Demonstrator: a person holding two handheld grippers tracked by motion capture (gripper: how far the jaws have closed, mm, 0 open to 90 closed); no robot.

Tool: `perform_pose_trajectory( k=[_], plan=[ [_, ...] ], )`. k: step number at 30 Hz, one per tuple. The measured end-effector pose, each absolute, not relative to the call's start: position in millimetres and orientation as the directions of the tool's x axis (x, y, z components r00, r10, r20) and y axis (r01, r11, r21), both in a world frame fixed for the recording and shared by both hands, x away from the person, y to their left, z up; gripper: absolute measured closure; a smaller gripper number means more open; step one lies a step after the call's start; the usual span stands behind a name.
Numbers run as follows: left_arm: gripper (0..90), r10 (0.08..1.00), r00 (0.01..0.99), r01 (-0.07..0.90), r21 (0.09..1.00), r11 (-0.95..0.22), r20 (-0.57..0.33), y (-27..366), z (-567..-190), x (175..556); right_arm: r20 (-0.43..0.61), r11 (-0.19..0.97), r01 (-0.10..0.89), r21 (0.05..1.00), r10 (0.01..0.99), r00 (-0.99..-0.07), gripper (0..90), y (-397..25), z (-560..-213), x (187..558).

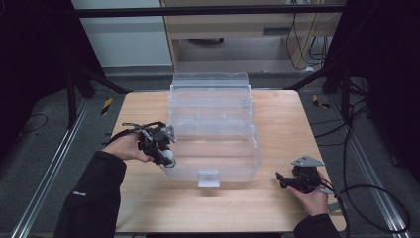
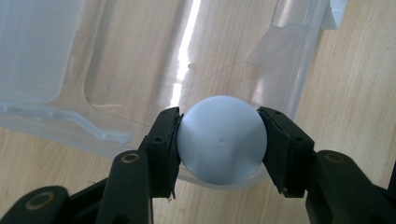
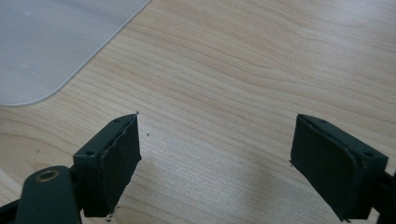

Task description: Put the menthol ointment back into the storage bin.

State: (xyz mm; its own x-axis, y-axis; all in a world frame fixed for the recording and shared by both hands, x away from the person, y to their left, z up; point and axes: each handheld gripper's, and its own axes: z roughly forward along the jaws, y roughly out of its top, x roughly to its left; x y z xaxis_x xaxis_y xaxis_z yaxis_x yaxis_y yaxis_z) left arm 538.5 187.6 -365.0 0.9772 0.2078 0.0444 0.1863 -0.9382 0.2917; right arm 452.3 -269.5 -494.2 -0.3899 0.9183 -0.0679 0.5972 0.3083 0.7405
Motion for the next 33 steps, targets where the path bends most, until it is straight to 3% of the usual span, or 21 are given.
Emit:
perform_pose_trajectory(
  k=[33],
  plan=[
    [50.1,0.225,0.974,0.209,0.264,-0.942,0.029,187,-394,543,-0.073,0.325,0.605,0.727,0.913,-0.402,15.7,-268,-497,453]
  ],
)
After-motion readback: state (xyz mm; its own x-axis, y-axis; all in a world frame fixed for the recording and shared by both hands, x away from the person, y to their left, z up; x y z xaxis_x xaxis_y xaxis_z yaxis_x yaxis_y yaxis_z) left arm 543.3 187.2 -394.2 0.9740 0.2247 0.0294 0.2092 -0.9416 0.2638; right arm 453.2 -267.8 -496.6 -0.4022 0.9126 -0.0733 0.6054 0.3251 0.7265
